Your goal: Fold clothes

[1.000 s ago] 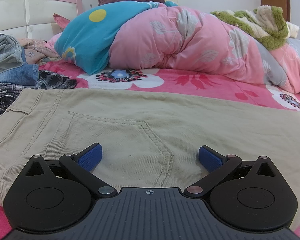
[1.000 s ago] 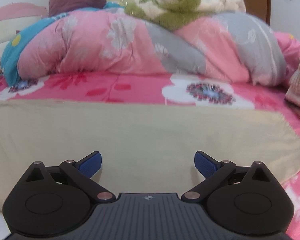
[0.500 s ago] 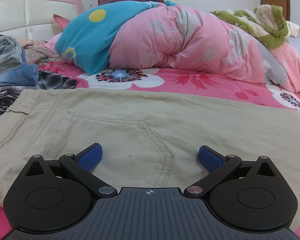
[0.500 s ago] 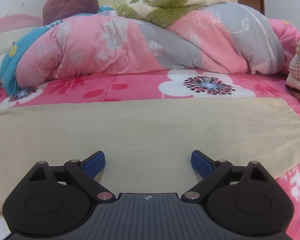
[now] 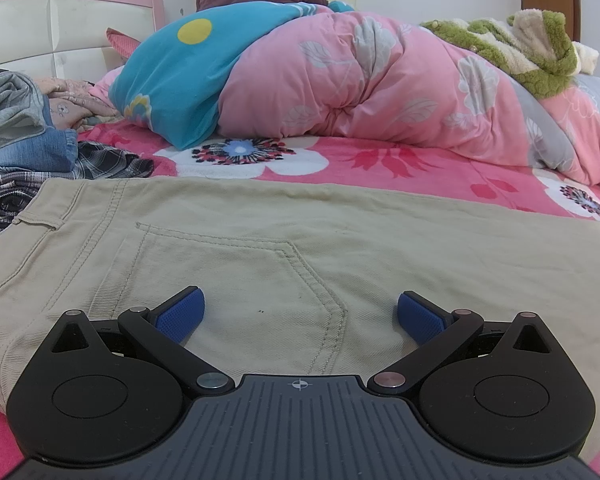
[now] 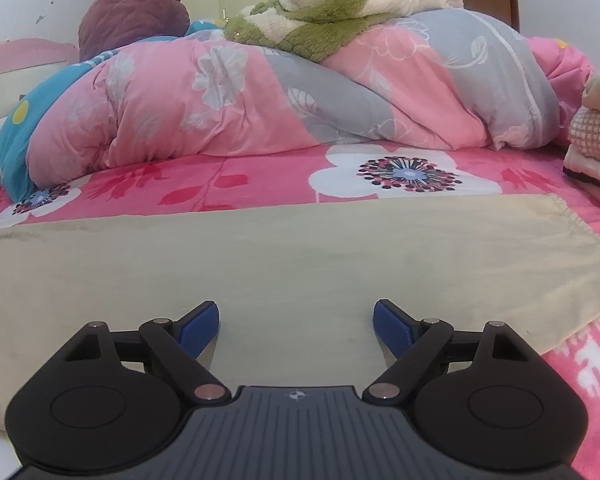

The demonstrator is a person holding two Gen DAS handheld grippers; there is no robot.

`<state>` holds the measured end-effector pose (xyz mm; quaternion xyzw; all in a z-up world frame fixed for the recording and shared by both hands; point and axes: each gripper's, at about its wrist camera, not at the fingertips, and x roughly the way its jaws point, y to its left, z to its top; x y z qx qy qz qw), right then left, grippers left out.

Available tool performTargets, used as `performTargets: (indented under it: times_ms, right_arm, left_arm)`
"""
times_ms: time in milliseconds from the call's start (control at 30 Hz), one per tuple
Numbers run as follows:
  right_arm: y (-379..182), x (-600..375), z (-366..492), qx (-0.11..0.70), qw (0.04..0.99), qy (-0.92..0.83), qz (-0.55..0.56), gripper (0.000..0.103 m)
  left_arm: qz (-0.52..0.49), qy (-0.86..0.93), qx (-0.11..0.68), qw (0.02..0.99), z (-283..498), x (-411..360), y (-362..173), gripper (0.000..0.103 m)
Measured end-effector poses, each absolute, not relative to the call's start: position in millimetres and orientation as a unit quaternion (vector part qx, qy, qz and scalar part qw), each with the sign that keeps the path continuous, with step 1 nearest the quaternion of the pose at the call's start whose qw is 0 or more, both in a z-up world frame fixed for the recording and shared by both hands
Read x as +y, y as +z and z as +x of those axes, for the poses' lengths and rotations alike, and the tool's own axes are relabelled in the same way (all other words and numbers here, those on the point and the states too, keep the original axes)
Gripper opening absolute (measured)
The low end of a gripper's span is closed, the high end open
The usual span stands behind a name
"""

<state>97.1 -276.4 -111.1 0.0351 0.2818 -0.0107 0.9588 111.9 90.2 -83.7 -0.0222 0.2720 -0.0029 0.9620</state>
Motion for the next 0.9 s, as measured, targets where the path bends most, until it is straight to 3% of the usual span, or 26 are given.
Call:
performTargets:
  times_ms: [900]
  right_arm:
    - [-112.6,-276.9,96.4,0.280,0.959,-0.015,0.030,0.085]
  left_arm:
    - [-0.022,-0.002,0.272,0.962,111.7,90.2,-84.5,0.103]
